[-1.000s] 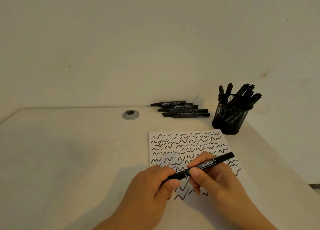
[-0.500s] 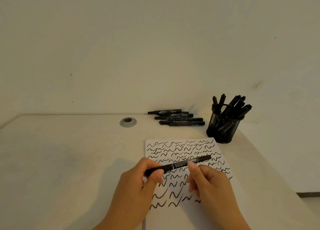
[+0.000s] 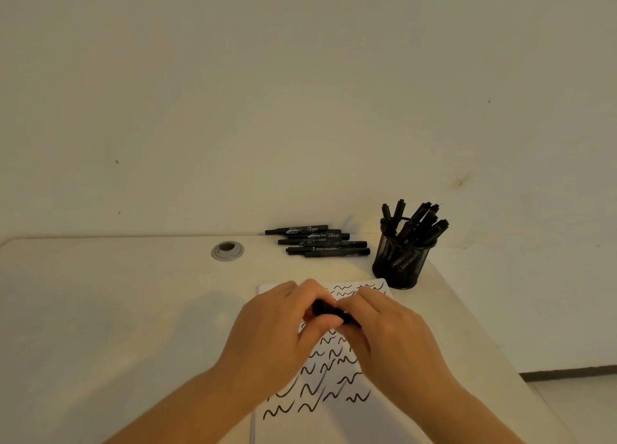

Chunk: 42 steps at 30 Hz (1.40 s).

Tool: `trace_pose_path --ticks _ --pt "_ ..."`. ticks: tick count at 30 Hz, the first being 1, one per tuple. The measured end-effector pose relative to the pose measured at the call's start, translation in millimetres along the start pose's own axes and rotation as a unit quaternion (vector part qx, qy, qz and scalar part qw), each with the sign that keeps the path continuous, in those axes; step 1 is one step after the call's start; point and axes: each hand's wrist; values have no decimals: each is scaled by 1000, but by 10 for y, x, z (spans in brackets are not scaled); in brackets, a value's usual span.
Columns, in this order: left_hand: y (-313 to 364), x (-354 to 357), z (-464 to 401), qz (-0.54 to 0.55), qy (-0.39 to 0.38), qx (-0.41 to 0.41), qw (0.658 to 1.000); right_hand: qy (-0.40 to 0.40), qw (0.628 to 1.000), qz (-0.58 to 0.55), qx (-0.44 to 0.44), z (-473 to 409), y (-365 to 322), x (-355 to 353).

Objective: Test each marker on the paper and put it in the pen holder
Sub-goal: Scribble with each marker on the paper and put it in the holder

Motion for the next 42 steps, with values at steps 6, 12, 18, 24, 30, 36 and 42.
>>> trace_pose_path --ticks 6,12,18,24,30,36,42 --pt "-313 -51 -655 -36 -65 -79 994 114 981 -75 136 -349 406 -348" --pt "-1041 2 -1320 -134 -146 -151 968 259 921 -203 209 -685 817 -572" --pt "-1608 172 -1609 -221 -185 -144 947 267 906 -181 274 -807 1131 -378" --pt "-1804 346 -1658 -251 -190 -125 941 213 931 -107 274 -798 1279 -185" --pt "-1834 439 -1670 -265 -151 -122 944 131 951 -68 270 -866 1311 -56" --pt "-1858 438 -1614 -265 -132 -123 947 77 966 -17 248 -918 1289 -13" --pt "-1623 241 -1596 -241 -91 -119 959 10 973 93 210 -915 1239 -86"
Point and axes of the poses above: each hand's wrist, its own z-axis away from the middle knuckle, its own x-axis out of the palm, y = z × x, and after that the axes turned 2 degrees about -x, right-handed
